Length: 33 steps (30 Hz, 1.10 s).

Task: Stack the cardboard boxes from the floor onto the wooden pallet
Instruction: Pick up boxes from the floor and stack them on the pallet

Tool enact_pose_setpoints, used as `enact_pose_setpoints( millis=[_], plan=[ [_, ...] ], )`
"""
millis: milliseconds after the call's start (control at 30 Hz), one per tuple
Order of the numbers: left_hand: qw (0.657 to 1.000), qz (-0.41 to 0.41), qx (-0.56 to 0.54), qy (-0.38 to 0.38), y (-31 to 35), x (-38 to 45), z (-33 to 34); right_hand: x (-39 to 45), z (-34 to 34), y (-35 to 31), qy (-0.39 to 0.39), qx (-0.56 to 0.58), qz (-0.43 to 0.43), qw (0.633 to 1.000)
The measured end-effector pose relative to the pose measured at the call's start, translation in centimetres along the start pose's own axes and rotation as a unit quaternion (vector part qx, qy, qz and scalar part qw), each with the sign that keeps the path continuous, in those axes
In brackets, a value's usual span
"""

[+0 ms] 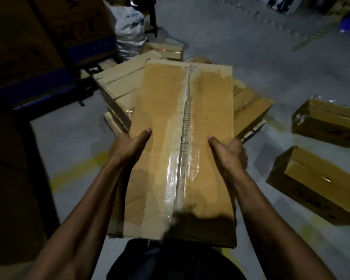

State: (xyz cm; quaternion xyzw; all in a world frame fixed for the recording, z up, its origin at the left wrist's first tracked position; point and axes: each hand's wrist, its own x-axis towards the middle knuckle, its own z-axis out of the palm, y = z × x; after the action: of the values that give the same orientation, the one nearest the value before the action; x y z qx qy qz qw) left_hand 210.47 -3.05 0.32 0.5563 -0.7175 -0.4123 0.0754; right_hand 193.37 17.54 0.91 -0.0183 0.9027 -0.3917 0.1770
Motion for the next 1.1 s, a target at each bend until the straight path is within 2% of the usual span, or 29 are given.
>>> enact_pose_setpoints(
  millis=[133,367,533,667,900,1100],
  plan=[
    [1.0,0.001,0.027,-0.014,2.8,2.6,2.0,2.5,-0.8,-0.3,0.032,0.005,0.021,0.999],
    [0.998,0.004,-0.015,-0.063,6.0,7.5,4.2,5.2,-0.6,-1.2,0.07,0.012,0.062,0.996],
    [0.993,0.079,0.018,-0.091,7.1,11.9,5.1,6.7,1.9,-2.3,0.104,0.019,0.105,0.989],
    [0.977,0.146,0.042,-0.148,7.6,16.3,4.8,7.4,5.1,-3.5,0.137,0.016,0.145,0.98],
    [0.952,0.161,0.027,-0.258,7.8,24.5,5.5,7.7,9.9,-5.8,0.178,0.038,0.228,0.956],
    [0.932,0.199,0.046,-0.3,9.7,26.5,6.1,7.7,12.3,-5.7,0.201,0.059,0.278,0.937]
  ],
)
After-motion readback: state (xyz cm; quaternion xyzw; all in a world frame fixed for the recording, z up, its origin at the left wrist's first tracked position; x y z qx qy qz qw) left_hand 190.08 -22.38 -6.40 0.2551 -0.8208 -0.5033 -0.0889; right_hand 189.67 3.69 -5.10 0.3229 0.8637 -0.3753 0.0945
